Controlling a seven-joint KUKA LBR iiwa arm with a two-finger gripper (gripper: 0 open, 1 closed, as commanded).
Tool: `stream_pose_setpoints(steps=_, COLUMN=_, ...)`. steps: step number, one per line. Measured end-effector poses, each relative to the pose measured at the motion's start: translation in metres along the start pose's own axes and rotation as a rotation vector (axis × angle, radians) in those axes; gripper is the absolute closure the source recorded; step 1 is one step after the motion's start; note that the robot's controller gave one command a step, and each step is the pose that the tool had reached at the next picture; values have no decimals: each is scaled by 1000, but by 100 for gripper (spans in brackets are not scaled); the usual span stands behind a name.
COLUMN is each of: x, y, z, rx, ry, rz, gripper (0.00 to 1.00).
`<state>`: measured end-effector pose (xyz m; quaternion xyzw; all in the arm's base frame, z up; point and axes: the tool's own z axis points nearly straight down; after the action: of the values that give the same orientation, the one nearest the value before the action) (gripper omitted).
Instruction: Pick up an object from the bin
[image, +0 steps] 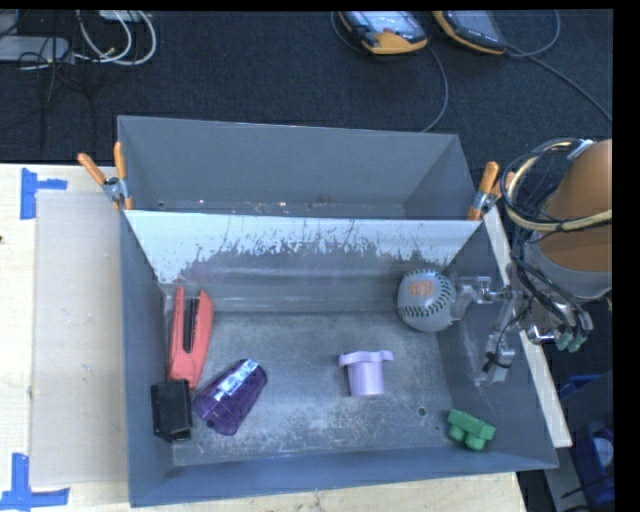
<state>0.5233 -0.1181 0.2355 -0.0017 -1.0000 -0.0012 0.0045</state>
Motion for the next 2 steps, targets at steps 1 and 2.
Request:
stream_pose_setpoints(steps=1, x=-1, y=1, z=-5, rx=2, ry=-8, rz=-4, gripper=0)
stream_pose_setpoints(steps=2, x=-20, y=28, z=78, rx=1, ry=-8, rz=-35, gripper=0)
